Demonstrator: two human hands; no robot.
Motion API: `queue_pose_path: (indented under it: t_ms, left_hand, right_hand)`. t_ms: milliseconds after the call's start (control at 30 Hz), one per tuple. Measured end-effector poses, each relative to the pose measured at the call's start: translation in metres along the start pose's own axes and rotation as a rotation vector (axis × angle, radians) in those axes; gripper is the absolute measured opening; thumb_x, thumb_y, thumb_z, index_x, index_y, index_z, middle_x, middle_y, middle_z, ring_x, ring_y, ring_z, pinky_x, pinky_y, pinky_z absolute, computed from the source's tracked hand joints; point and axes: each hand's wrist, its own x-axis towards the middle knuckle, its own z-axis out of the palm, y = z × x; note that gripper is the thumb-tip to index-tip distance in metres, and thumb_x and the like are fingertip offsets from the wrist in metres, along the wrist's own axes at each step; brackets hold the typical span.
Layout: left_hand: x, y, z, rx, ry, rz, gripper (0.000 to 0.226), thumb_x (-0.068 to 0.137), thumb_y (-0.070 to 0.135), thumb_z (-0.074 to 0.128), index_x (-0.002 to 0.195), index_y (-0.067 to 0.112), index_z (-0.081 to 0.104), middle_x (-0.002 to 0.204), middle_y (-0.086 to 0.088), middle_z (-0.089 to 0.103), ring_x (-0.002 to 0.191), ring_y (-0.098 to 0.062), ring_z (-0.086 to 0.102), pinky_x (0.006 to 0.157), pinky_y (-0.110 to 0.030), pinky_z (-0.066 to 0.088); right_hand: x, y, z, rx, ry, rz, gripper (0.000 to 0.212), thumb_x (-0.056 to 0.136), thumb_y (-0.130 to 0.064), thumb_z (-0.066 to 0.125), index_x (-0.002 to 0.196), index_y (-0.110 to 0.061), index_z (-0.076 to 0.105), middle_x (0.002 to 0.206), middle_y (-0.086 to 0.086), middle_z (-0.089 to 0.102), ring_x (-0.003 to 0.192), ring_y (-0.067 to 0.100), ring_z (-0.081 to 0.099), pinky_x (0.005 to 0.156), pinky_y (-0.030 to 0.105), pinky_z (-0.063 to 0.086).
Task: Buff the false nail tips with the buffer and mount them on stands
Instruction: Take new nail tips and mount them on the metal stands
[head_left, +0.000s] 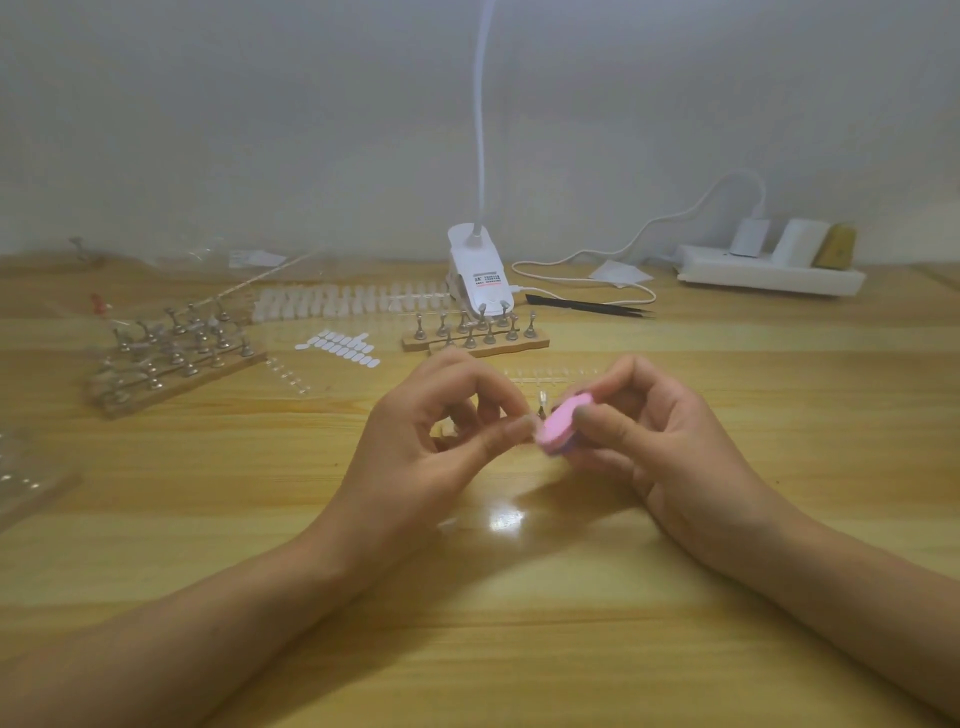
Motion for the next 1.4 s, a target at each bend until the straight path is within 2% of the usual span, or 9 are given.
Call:
queue_pose_path:
  t_ms: [67, 167, 267, 367, 700, 900, 1033, 1133, 1400]
  left_hand:
    - [0.0001, 0.0005, 0.0003, -0.006, 0.0, 0.001, 0.014, 0.079, 0.035, 0.072, 0.078, 0.022, 0.067, 0.087, 0.003, 0.057, 0.071, -0.011, 0.055, 0.061, -0.018, 0.046]
    - [-0.0001, 0.0002, 0.0004, -0.002, -0.008, 0.007, 0.014, 0.079, 0.035, 0.072, 0.078, 0.021, 0.068, 0.086, 0.004, 0.057, 0.071, -0.007, 0.052, 0.061, -0.014, 0.043]
    - [-0.0001, -0.0001, 0.0001, -0.005, 0.002, 0.008, 0.011, 0.079, 0.029, 0.072, 0.078, 0.019, 0.068, 0.086, 0.005, 0.057, 0.072, -0.009, 0.053, 0.061, -0.016, 0.045]
    - [0.0002, 0.0003, 0.0005, -0.006, -0.008, 0.009, 0.015, 0.079, 0.031, 0.073, 0.08, 0.017, 0.069, 0.086, 0.004, 0.057, 0.071, -0.007, 0.052, 0.061, -0.014, 0.044]
    - [-0.0007, 0.0024, 0.0013, 0.012, -0.02, 0.038, 0.01, 0.081, 0.029, 0.073, 0.078, 0.02, 0.068, 0.086, 0.004, 0.057, 0.072, -0.011, 0.052, 0.06, -0.019, 0.045]
    - [-0.0001, 0.0013, 0.0015, 0.036, 0.008, 0.044, 0.007, 0.081, 0.024, 0.071, 0.078, 0.021, 0.066, 0.086, 0.005, 0.057, 0.071, -0.01, 0.052, 0.058, -0.022, 0.047]
    - [-0.0002, 0.0019, 0.0014, 0.027, 0.004, 0.05, 0.009, 0.081, 0.029, 0.071, 0.079, 0.021, 0.067, 0.086, 0.006, 0.056, 0.071, -0.008, 0.051, 0.058, -0.017, 0.043]
    - [-0.0003, 0.002, 0.0017, 0.027, 0.0, 0.058, 0.007, 0.081, 0.026, 0.072, 0.078, 0.025, 0.065, 0.086, 0.006, 0.056, 0.071, -0.008, 0.052, 0.058, -0.02, 0.046]
    - [-0.0017, 0.0016, 0.0021, 0.042, -0.015, 0.075, 0.008, 0.083, 0.026, 0.072, 0.079, 0.022, 0.067, 0.087, 0.004, 0.056, 0.072, -0.012, 0.051, 0.057, -0.022, 0.044]
  right_hand:
    - [-0.0007, 0.0003, 0.0016, -0.027, -0.079, 0.008, 0.022, 0.075, -0.015, 0.084, 0.081, -0.018, 0.063, 0.097, 0.01, 0.072, 0.083, 0.03, 0.074, 0.071, 0.037, 0.062]
    - [-0.0002, 0.0008, 0.0003, 0.047, 0.026, -0.007, 0.026, 0.069, -0.016, 0.085, 0.08, -0.015, 0.062, 0.091, 0.009, 0.073, 0.079, 0.023, 0.075, 0.068, 0.026, 0.059]
    - [-0.0005, 0.0006, 0.0017, 0.003, -0.082, 0.023, 0.024, 0.071, -0.011, 0.082, 0.081, -0.016, 0.061, 0.098, 0.012, 0.072, 0.082, 0.028, 0.075, 0.07, 0.032, 0.061]
    - [-0.0004, 0.0017, 0.001, 0.032, 0.001, -0.009, 0.018, 0.072, -0.013, 0.079, 0.08, -0.016, 0.063, 0.094, 0.012, 0.071, 0.079, 0.025, 0.074, 0.071, 0.028, 0.06]
    - [0.0028, 0.001, -0.0028, 0.103, -0.019, 0.037, 0.019, 0.075, -0.012, 0.07, 0.086, -0.008, 0.056, 0.093, 0.01, 0.071, 0.081, 0.022, 0.074, 0.073, 0.024, 0.058]
    - [0.0013, 0.0015, -0.0008, 0.012, -0.106, 0.043, 0.023, 0.073, -0.014, 0.084, 0.081, -0.017, 0.062, 0.096, 0.009, 0.071, 0.083, 0.027, 0.074, 0.073, 0.033, 0.061]
    - [0.0007, 0.0008, -0.001, 0.035, 0.004, -0.011, 0.017, 0.073, -0.018, 0.082, 0.079, -0.02, 0.066, 0.093, 0.011, 0.072, 0.081, 0.026, 0.074, 0.072, 0.029, 0.06]
    - [-0.0005, 0.0021, 0.0011, -0.024, -0.093, 0.015, 0.022, 0.072, -0.018, 0.081, 0.084, -0.014, 0.062, 0.096, 0.01, 0.072, 0.084, 0.028, 0.074, 0.073, 0.034, 0.061]
    - [0.0014, -0.0003, -0.0026, 0.047, 0.012, 0.027, 0.022, 0.073, -0.018, 0.078, 0.083, -0.011, 0.059, 0.091, 0.012, 0.07, 0.079, 0.023, 0.073, 0.071, 0.027, 0.059]
